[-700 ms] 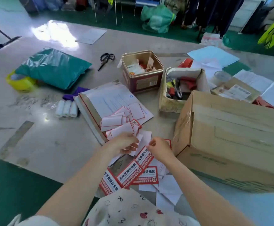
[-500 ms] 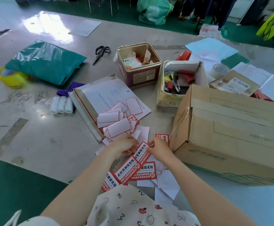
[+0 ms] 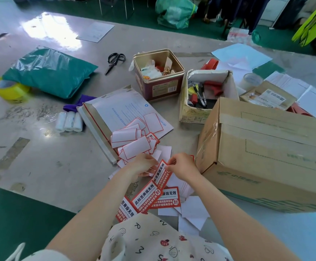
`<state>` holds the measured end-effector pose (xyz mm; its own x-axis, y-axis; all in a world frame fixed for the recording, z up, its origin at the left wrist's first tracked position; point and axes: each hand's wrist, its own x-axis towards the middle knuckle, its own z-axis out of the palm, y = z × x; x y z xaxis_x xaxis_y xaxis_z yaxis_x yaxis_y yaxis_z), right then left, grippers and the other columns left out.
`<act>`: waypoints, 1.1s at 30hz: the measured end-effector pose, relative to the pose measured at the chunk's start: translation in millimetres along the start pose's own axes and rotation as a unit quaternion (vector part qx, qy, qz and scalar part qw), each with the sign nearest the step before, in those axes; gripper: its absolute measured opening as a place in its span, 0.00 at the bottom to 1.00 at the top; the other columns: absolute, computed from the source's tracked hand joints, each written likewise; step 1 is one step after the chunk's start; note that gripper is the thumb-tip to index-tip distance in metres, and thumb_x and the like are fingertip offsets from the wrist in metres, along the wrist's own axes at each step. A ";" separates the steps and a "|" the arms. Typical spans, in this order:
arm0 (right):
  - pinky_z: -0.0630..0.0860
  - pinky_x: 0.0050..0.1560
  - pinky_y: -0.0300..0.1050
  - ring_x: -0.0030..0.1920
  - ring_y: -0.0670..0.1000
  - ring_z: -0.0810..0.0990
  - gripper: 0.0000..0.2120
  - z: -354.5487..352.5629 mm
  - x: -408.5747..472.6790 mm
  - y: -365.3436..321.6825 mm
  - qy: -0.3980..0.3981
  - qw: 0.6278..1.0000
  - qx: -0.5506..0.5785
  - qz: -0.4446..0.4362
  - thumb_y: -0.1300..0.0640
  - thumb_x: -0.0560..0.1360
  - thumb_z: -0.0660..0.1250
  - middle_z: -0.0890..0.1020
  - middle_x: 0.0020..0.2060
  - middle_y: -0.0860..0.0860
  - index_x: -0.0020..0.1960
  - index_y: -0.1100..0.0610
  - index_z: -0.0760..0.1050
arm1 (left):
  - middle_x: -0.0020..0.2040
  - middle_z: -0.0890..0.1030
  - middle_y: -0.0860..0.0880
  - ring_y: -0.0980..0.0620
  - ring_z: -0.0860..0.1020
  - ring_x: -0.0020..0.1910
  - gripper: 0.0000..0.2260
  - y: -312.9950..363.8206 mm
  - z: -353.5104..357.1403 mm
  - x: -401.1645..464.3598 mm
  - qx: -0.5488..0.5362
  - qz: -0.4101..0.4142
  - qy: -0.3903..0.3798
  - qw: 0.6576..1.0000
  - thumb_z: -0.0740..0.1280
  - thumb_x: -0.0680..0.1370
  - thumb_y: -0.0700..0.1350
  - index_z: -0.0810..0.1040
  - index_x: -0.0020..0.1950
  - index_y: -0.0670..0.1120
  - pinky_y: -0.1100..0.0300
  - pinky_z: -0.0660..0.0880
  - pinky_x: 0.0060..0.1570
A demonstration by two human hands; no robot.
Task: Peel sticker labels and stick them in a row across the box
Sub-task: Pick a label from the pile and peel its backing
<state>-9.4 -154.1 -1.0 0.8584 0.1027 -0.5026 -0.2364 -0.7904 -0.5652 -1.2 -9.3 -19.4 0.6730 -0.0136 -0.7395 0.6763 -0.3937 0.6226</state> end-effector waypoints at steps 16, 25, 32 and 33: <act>0.78 0.52 0.55 0.48 0.52 0.81 0.07 -18.3 4.8 -8.3 0.060 0.998 -0.002 -0.022 0.55 0.77 0.64 0.83 0.47 0.53 0.48 0.57 0.78 | 0.49 0.81 0.50 0.51 0.79 0.51 0.10 -7.0 -14.7 2.4 0.031 0.055 -0.029 0.998 0.63 0.79 0.50 0.77 0.56 0.46 0.57 0.75 0.56; 0.78 0.49 0.49 0.49 0.52 0.79 0.08 -14.4 9.4 -9.3 0.068 0.997 -0.029 -0.002 0.55 0.80 0.59 0.79 0.48 0.53 0.49 0.58 0.74 | 0.51 0.83 0.49 0.50 0.80 0.53 0.06 -16.4 -25.0 4.6 0.043 0.008 -0.072 0.996 0.69 0.75 0.47 0.81 0.51 0.50 0.55 0.77 0.57; 0.81 0.47 0.49 0.46 0.51 0.81 0.08 -14.4 8.3 -12.7 0.078 0.997 -0.010 -0.003 0.54 0.80 0.58 0.80 0.46 0.53 0.49 0.57 0.72 | 0.47 0.83 0.46 0.54 0.77 0.39 0.09 -24.8 -13.5 15.4 0.244 0.034 -0.009 0.969 0.68 0.75 0.48 0.80 0.50 0.43 0.62 0.75 0.45; 0.81 0.47 0.48 0.45 0.50 0.81 0.07 -15.3 7.7 -13.7 0.075 0.997 -0.006 -0.002 0.55 0.80 0.59 0.80 0.45 0.53 0.49 0.57 0.73 | 0.48 0.83 0.46 0.53 0.79 0.41 0.09 -25.2 -11.3 17.8 0.267 0.037 0.006 0.963 0.69 0.75 0.47 0.80 0.50 0.43 0.60 0.76 0.48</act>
<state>7.4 -151.7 12.9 0.9181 0.0157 -0.3960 -0.2276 -0.7971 -0.5593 -2.8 10.8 -45.4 0.7187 -0.0506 -0.6935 0.3782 -0.8085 0.4509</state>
